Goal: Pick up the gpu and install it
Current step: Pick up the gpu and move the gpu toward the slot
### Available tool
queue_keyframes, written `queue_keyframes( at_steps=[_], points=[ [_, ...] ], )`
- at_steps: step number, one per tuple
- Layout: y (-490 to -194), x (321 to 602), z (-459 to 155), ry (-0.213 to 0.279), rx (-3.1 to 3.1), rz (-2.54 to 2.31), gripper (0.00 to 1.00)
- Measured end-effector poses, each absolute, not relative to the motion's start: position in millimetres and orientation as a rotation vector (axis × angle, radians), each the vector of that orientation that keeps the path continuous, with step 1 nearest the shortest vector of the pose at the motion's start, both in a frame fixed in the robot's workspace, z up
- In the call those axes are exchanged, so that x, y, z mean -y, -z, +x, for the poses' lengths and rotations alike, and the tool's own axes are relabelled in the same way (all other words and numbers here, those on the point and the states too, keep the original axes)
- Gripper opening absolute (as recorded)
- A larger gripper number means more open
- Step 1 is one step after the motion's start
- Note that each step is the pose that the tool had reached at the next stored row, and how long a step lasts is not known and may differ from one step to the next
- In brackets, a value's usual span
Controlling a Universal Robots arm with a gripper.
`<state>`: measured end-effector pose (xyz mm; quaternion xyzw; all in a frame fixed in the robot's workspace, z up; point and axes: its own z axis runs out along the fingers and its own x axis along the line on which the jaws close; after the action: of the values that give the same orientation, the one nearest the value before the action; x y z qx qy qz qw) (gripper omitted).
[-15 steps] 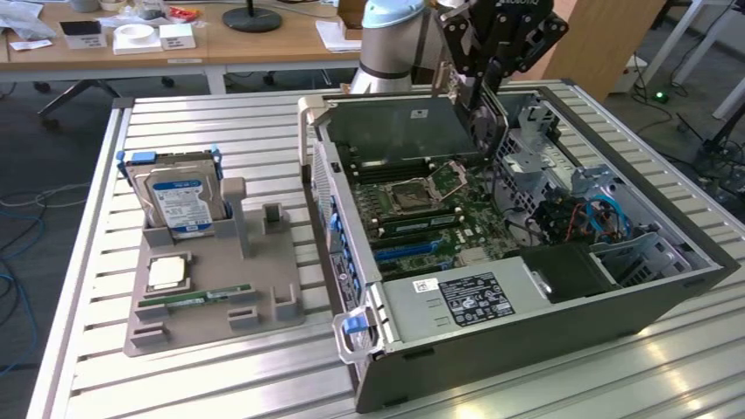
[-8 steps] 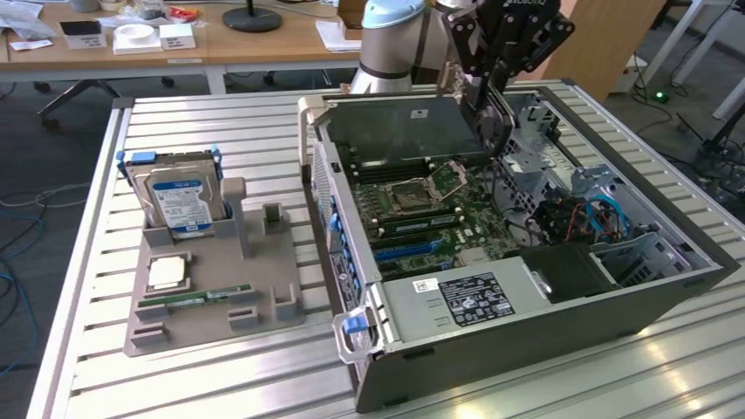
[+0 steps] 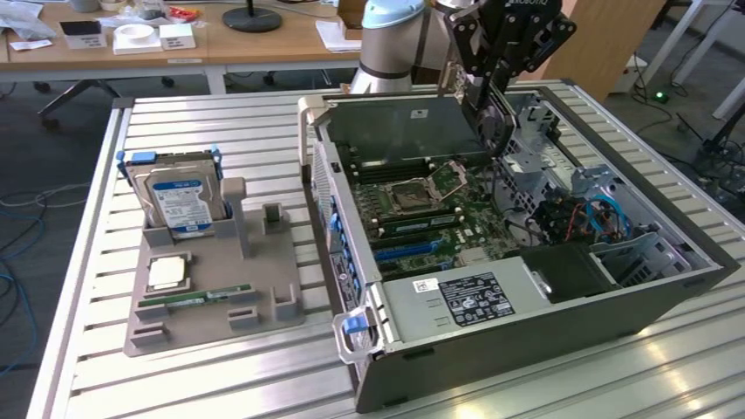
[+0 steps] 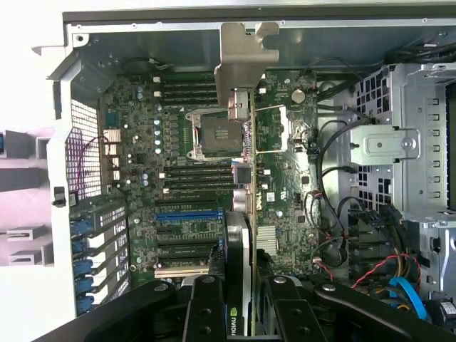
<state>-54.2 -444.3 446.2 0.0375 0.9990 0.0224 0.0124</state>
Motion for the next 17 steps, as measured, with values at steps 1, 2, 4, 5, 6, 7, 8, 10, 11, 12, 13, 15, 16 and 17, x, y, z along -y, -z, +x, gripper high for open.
queue_keyframes(
  at_steps=[1,2,4,5,6,7,8,10,11,12,13,15,16,17],
  points=[
    [-446,444,-54,-0.070,-3.114,0.117,0.27],
    [-446,444,-54,-0.070,-3.114,0.117,0.27],
    [-446,444,-54,-0.070,-3.114,0.117,0.27],
    [-446,444,-54,-0.070,-3.114,0.117,0.27],
    [-446,444,-54,-0.070,-3.114,0.117,0.27],
    [-446,444,-54,-0.070,-3.114,0.117,0.27],
    [-446,444,-54,-0.070,-3.114,0.117,0.27],
    [-446,444,-52,-0.070,-3.114,0.117,0.27],
    [-446,444,-50,-0.070,-3.114,0.117,0.27],
    [-446,444,-48,-0.070,-3.114,0.117,0.27],
    [-446,444,-46,-0.070,-3.114,0.117,0.27],
    [-446,444,-43,-0.070,-3.114,0.117,0.27],
    [-446,444,-41,-0.070,-3.114,0.116,0.27],
    [-445,444,-40,-0.070,-3.114,0.115,0.27]
  ],
)
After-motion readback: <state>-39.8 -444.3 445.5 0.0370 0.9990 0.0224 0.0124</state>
